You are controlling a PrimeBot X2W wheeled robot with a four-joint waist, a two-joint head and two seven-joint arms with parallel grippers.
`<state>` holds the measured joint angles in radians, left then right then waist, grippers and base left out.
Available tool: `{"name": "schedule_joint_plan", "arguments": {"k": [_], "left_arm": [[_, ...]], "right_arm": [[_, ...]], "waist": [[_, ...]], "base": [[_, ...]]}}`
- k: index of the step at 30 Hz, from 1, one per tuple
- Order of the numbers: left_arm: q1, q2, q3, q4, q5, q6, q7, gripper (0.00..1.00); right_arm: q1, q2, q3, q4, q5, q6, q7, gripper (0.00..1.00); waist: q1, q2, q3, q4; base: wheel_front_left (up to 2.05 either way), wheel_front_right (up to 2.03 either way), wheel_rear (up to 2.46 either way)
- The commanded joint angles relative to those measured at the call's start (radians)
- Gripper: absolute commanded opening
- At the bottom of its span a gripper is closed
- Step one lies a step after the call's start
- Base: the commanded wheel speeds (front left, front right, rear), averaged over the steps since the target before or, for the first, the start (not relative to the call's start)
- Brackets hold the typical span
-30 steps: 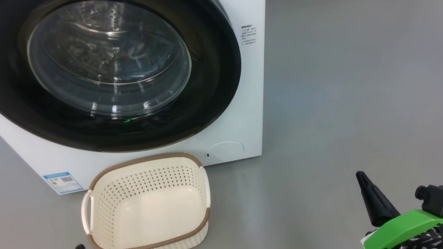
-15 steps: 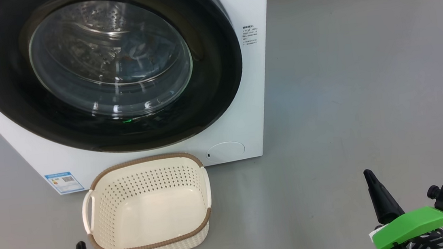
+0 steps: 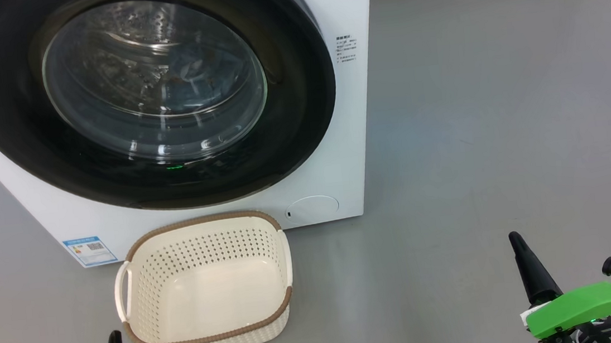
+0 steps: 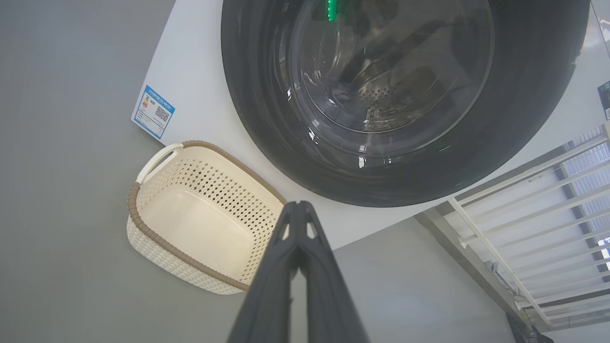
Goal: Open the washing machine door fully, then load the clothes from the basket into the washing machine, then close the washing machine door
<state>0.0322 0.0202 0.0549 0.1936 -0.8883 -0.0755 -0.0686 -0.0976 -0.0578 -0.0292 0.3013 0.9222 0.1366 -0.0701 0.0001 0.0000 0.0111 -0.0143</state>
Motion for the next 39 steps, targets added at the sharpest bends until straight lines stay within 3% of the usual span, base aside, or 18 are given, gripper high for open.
{"name": "schedule_joint_plan", "arguments": {"k": [1, 39], "left_arm": [[-0.045, 0.02, 0.023, -0.018, -0.022, -0.007, 0.005, 0.0], [-0.104, 0.026, 0.045, 0.025, -0.45, -0.037, 0.113, 0.0]], "right_arm": [[-0.018, -0.002, 0.003, -0.03, 0.023, -0.003, 0.008, 0.0], [-0.013, 0.001, -0.047, -0.047, 0.433, -0.005, 0.112, 0.0]], "waist": [[-0.0001, 0.0, 0.0, 0.0], [-0.0001, 0.0, -0.005, 0.009]], "base": [[0.0, 0.0, 0.0], [0.0, 0.0, 0.0]]}}
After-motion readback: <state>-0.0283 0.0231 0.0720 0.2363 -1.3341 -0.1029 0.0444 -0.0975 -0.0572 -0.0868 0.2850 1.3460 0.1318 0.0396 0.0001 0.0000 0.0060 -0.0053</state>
